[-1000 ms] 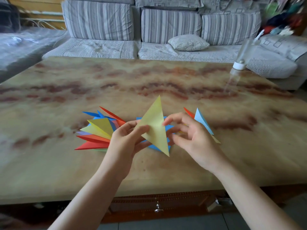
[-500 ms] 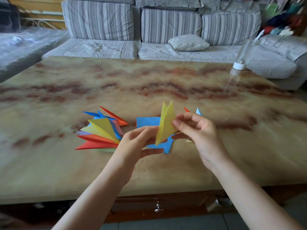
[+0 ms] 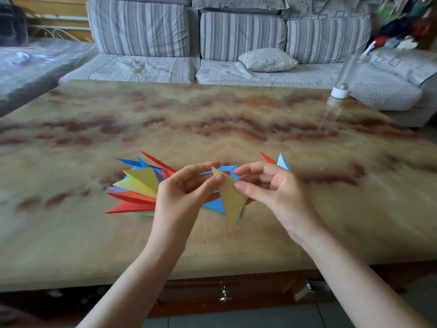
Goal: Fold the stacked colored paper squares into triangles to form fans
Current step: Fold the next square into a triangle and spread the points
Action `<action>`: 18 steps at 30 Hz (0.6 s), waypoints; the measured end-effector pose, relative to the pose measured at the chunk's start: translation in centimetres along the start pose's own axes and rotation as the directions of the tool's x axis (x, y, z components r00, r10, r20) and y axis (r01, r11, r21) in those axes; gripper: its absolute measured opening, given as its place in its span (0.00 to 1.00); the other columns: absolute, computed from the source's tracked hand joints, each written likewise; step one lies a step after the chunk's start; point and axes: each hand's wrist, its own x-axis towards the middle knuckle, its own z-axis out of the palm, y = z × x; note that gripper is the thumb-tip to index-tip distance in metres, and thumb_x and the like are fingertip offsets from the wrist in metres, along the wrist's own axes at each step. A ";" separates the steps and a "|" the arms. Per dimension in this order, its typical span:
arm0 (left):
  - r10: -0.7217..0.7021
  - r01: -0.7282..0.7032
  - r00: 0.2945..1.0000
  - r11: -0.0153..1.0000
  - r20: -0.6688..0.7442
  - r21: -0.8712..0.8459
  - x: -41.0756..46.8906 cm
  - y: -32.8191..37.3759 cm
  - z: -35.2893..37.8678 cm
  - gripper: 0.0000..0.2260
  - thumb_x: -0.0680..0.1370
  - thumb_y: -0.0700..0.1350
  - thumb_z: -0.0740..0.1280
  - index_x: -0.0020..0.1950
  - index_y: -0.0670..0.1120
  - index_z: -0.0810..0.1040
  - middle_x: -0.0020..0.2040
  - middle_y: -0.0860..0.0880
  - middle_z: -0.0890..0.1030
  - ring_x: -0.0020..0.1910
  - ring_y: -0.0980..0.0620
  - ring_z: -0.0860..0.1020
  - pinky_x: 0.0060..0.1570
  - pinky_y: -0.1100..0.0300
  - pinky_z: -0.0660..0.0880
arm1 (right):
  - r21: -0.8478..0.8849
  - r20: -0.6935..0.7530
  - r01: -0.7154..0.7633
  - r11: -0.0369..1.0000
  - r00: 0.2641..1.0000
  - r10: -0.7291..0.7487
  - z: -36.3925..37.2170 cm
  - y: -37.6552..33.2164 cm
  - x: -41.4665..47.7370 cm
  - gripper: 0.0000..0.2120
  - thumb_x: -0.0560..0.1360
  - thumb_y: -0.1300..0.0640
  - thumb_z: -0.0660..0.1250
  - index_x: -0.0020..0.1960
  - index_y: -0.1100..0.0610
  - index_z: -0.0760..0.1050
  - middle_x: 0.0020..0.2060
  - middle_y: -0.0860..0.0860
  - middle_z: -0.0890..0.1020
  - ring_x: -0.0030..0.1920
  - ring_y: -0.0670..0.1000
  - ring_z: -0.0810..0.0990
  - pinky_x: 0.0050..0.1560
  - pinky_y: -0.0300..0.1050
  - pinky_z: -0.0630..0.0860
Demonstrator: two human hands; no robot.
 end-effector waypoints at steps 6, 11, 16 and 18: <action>0.012 -0.014 0.999 0.998 -0.031 -0.066 -0.3 0.1 0.2 0.09 0.68 0.40 0.71 0.47 0.44 0.81 0.40 0.47 0.86 0.41 0.53 0.84 0.38 0.64 0.79 | -0.005 -0.028 -0.077 0.997 0.997 0.076 0.8 -0.1 -0.4 0.15 0.62 0.51 0.73 0.44 0.61 0.81 0.36 0.57 0.84 0.37 0.51 0.81 0.41 0.48 0.80; 0.001 -0.003 1.000 0.996 -0.026 -0.090 -0.5 0.3 0.4 0.08 0.69 0.40 0.71 0.47 0.43 0.80 0.41 0.47 0.86 0.40 0.53 0.84 0.37 0.64 0.78 | -0.005 -0.070 -0.068 0.998 0.995 0.067 0.7 0.0 -0.3 0.15 0.63 0.53 0.74 0.42 0.64 0.81 0.37 0.61 0.84 0.36 0.53 0.81 0.43 0.46 0.79; 0.001 -0.005 0.999 0.996 -0.037 -0.088 -0.5 0.4 0.4 0.04 0.73 0.39 0.69 0.46 0.41 0.81 0.38 0.49 0.86 0.38 0.54 0.84 0.36 0.66 0.78 | -0.025 -0.071 -0.059 0.998 0.996 0.057 0.7 -0.1 -0.3 0.13 0.63 0.53 0.74 0.41 0.62 0.82 0.36 0.58 0.84 0.35 0.51 0.82 0.41 0.43 0.78; 0.005 -0.009 0.999 0.996 -0.046 -0.086 -0.6 0.4 0.5 0.04 0.72 0.39 0.69 0.46 0.41 0.81 0.38 0.49 0.86 0.38 0.54 0.84 0.35 0.66 0.78 | -0.021 -0.072 -0.060 0.998 0.996 0.058 0.7 -0.2 -0.3 0.12 0.63 0.53 0.74 0.41 0.61 0.82 0.35 0.57 0.85 0.36 0.52 0.82 0.41 0.44 0.78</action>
